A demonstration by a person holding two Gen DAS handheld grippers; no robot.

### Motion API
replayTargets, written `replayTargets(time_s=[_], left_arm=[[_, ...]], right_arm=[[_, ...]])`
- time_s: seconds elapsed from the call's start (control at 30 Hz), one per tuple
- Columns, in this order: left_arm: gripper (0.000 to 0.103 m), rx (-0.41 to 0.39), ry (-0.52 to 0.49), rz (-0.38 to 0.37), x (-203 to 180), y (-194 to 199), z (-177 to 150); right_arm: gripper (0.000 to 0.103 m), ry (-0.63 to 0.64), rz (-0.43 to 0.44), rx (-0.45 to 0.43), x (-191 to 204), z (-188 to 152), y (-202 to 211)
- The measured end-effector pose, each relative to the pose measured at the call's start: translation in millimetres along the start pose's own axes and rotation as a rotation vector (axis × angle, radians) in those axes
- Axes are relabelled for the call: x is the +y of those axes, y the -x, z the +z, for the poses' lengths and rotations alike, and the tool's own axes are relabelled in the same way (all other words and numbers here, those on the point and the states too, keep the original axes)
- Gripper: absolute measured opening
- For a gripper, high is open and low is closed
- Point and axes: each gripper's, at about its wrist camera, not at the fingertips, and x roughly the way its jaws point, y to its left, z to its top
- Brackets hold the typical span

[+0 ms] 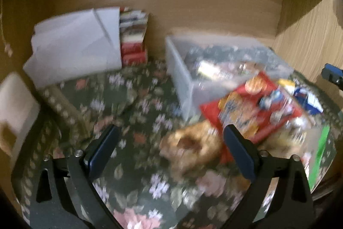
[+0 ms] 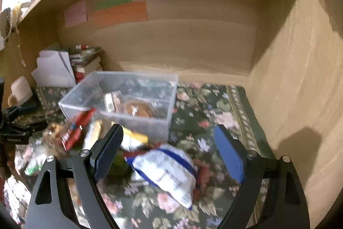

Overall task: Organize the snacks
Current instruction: 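Grasp the clear round-pastry bag with left tool while right grasps the blue-white bag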

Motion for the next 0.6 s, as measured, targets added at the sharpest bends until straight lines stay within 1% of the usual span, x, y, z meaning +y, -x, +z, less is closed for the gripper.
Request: replayTargets(time_s=[0.07,0.17,0.3,0.4,0.53,0.6], left_arm=[[0.099,0.029,0.003,-0.001,5.2,-4.7,-11.4],[0.099,0.065,-0.003,-0.013,8.2,-13.5,-22.9],[0.099,0.087,-0.034,-0.023,1.6,-26.3,-19.6],[0.1,0.089,-0.052,-0.054,-5.3,-35.9,-13.1],[0.1,0.102,-0.098,-0.046,-19.9,-52.1,-4.8],[0.1,0.115,-0.105,-0.06,-23.4,-60.3,-2.0]], right_arm=[[0.086,0.002,-0.003,0.015,-2.0,-7.6,0.5],[0.092,0.011,0.0,0.043,-4.2,-16.1,-2.7],[0.094,0.017,0.0,0.074,-5.8,-23.0,-9.3],[0.094,0.019,-0.005,0.103,-6.1,-27.7,-17.6],[0.094,0.019,0.008,0.17,-5.2,-34.1,-34.0],[0.094,0.019,0.022,0.191,-4.0,-37.5,-39.1]])
